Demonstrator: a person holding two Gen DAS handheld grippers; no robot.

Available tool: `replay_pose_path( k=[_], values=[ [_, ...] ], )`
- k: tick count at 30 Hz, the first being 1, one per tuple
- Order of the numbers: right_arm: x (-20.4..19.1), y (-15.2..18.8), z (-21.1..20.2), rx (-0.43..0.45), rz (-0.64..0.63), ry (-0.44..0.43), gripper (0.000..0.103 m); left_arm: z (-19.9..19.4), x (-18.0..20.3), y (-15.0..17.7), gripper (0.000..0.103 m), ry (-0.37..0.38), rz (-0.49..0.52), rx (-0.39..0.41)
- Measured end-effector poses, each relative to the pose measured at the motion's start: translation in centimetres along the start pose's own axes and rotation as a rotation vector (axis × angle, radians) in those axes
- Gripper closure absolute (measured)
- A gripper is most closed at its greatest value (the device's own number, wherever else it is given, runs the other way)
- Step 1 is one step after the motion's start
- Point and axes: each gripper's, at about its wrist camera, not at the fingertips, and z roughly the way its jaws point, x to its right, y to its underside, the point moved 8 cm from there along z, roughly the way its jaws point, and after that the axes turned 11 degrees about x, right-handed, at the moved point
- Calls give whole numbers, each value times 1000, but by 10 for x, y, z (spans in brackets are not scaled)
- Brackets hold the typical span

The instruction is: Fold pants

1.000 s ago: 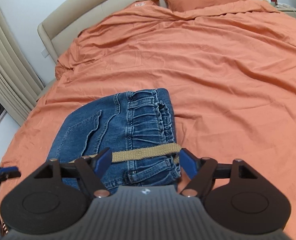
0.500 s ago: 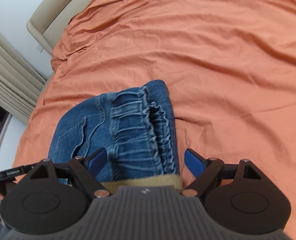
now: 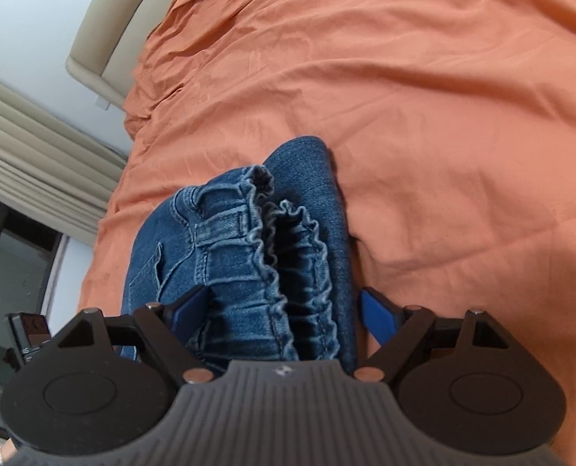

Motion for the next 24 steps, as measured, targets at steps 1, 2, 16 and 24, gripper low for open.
replay_pose_path(
  k=[1, 2, 16, 24],
  values=[
    [0, -1, 1, -6, 1, -14, 26, 2, -1, 0, 30, 16, -12, 2],
    [1, -1, 2, -12, 2, -28, 28, 3, -3, 1, 30, 33, -27, 4],
    [-17, -3, -9, 24, -17, -57, 70, -8, 14, -6, 88, -28, -44, 55],
    [-88, -10, -44, 55, -199, 20, 76, -50, 53, -24, 92, -84, 79, 127]
  ],
)
